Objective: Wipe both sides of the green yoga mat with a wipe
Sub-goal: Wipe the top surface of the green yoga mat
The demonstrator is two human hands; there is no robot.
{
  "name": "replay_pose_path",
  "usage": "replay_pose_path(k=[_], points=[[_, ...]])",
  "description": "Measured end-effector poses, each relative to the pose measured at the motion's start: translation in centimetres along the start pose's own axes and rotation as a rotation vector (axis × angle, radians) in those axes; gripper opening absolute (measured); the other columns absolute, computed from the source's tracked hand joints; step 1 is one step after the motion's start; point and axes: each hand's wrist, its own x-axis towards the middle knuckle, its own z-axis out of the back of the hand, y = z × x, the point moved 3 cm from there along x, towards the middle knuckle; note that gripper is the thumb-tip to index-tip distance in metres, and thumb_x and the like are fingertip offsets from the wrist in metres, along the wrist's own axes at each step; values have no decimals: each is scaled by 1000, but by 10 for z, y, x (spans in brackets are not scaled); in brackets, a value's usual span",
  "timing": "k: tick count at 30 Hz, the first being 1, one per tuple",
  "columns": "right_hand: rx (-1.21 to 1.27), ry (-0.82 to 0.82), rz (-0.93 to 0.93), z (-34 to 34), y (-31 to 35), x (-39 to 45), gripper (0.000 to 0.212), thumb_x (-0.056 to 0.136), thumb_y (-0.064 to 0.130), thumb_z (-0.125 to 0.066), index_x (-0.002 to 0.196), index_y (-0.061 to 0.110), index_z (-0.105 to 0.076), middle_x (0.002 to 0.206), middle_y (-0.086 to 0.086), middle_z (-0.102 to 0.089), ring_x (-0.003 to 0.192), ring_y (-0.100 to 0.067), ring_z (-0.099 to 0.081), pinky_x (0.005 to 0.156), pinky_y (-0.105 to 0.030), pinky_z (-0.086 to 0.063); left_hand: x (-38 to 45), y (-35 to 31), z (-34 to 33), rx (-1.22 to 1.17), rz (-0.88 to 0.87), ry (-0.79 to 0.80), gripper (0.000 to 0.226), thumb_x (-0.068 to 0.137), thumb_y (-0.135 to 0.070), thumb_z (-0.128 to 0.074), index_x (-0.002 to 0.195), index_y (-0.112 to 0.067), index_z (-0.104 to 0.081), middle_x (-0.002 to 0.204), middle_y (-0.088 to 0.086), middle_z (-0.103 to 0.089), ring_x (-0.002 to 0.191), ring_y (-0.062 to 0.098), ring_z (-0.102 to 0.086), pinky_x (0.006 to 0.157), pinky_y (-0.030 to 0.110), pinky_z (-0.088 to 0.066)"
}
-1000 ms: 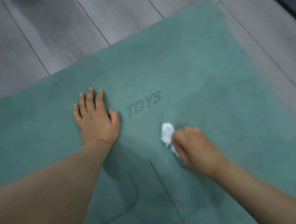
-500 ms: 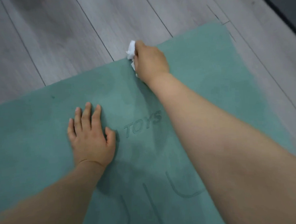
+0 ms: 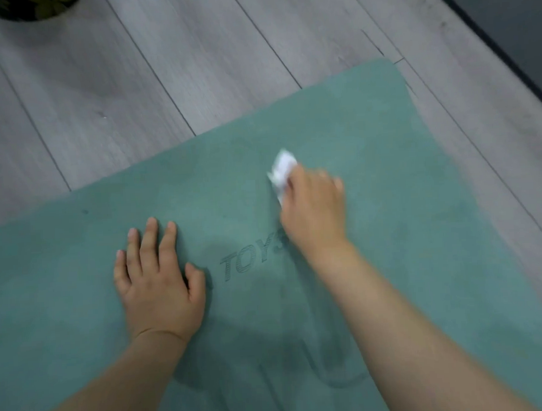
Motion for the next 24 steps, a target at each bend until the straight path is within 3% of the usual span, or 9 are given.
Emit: replay_pose_path(k=[3, 6, 9, 14, 16, 20, 22, 24], points=[[-29, 85, 63, -11, 38, 113, 27, 91, 17, -45, 117, 19, -50, 106, -5, -65, 104, -30, -54, 82, -37, -33, -1, 1, 0, 9, -4, 12, 70, 82, -37, -35, 146, -11, -43, 156, 14, -35, 146, 35, -23, 120, 51, -11], [-44, 101, 92, -12, 33, 118, 25, 89, 18, -48, 114, 18, -52, 99, -6, -66, 99, -31, -55, 79, -37, -33, -2, 2, 0, 17, -2, 19, 69, 82, -37, -35, 146, -11, -43, 156, 14, -35, 147, 35, -23, 120, 52, -11], [6, -5, 42, 1, -14, 15, 12, 82, 21, -55, 91, 13, -58, 71, -9, -61, 70, -33, -57, 62, -35, -31, -1, 2, -1, 27, 5, 29, 69, 83, -37, -35, 146, -12, -43, 156, 13, -34, 147, 34, -23, 120, 51, -11], [44, 200, -211, 35, -95, -161, 17, 77, 28, -39, 70, 18, -51, 59, -4, -52, 61, -31, -55, 59, -35, -35, -2, 2, 0, 24, 0, 25, 69, 82, -36, -36, 145, -11, -44, 156, 14, -35, 146, 35, -24, 120, 51, -12], [58, 125, -164, 24, -88, -129, 17, 79, 26, -39, 70, 16, -51, 60, -6, -51, 61, -32, -54, 59, -35, -35, -1, 1, 0, 23, -7, 8, 68, 81, -36, -36, 144, -10, -45, 155, 14, -36, 146, 36, -25, 119, 52, -13], [9, -47, -4, -2, -30, 44, 14, 87, 19, -43, 87, 14, -56, 75, -10, -62, 75, -34, -57, 63, -36, -31, 1, 2, 0, 21, -12, -4, 68, 82, -37, -35, 143, -9, -46, 154, 15, -38, 145, 36, -26, 119, 51, -12], [-56, 6, 25, -5, -7, 113, 18, 92, 20, -45, 106, 17, -55, 96, -8, -66, 94, -32, -57, 72, -37, -31, 1, 2, -1, 25, -13, 7, 68, 82, -37, -34, 144, -10, -45, 154, 15, -37, 146, 36, -25, 120, 51, -11], [-37, 82, 19, -9, -4, 131, 21, 92, 21, -46, 111, 17, -52, 102, -9, -65, 101, -31, -55, 76, -36, -31, 0, 3, -2, 28, -7, 19, 69, 82, -37, -34, 145, -10, -45, 155, 15, -36, 146, 36, -24, 120, 50, -11]])
